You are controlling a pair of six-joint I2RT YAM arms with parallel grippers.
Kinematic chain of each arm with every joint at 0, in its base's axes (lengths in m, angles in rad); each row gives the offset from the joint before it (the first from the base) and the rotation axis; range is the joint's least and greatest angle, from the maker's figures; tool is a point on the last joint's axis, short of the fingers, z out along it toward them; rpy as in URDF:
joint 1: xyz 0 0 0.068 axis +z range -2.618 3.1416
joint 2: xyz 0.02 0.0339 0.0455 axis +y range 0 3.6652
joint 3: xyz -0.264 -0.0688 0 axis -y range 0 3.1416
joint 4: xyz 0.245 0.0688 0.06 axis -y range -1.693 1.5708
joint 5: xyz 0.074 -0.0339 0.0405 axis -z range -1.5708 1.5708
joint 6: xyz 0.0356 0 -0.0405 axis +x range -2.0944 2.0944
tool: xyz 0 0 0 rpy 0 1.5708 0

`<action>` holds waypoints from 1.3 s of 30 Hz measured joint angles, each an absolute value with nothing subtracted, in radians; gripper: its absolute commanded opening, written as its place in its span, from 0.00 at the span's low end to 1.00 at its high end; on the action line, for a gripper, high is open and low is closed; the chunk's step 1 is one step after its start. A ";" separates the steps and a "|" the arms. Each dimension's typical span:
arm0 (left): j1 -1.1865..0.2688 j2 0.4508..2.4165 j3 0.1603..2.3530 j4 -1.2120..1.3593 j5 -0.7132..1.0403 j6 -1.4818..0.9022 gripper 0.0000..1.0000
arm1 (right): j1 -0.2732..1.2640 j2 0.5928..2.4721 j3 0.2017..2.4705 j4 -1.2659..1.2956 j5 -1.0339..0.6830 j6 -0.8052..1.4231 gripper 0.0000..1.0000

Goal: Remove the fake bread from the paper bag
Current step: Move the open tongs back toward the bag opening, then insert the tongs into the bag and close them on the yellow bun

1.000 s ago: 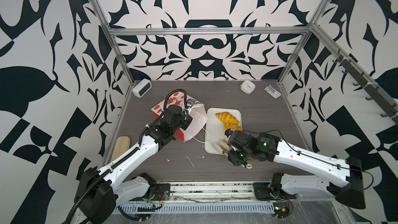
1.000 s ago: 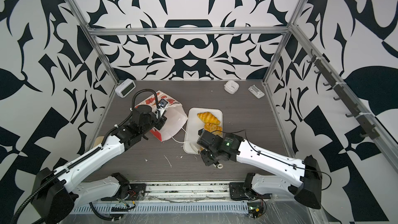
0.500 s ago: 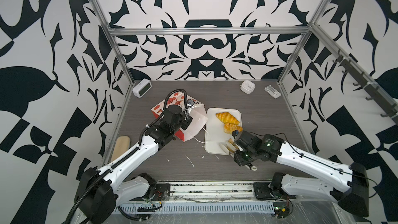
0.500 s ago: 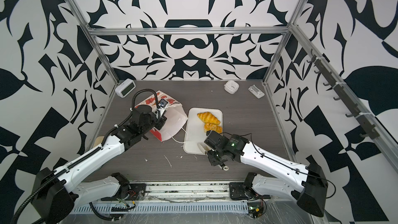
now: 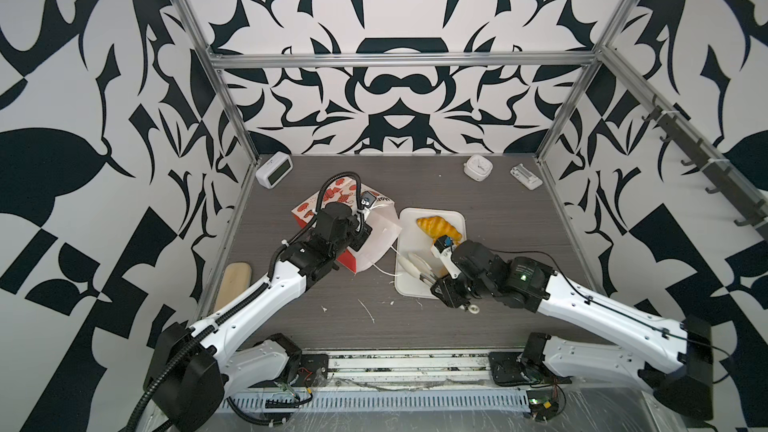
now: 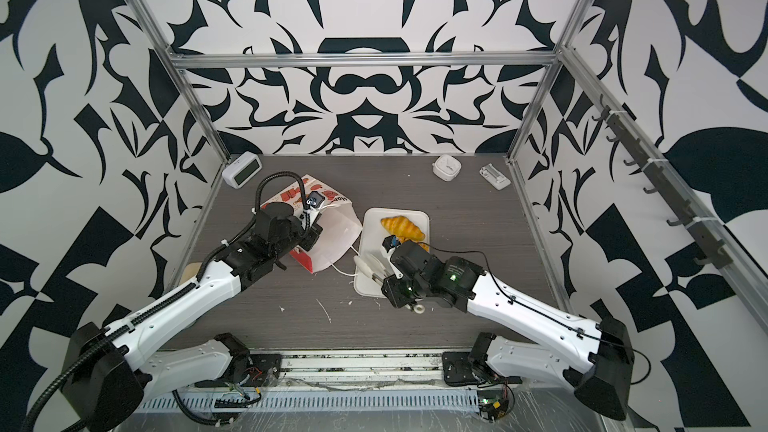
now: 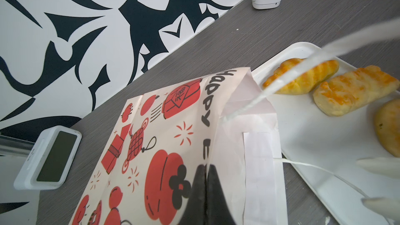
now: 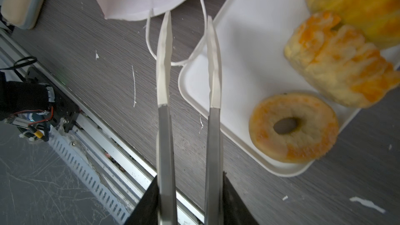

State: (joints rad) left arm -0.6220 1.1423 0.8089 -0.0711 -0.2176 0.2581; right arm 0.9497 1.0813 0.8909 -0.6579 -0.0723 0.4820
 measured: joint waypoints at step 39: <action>-0.617 1.131 0.797 -0.072 -0.171 0.258 0.05 | 0.861 1.889 1.115 0.310 -0.332 0.733 0.56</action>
State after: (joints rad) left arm -0.6174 1.1309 0.7975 -0.0715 -0.1715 0.2584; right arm 0.8608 1.8893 1.1152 0.3096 -0.3325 0.7326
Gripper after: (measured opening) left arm 0.048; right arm 0.554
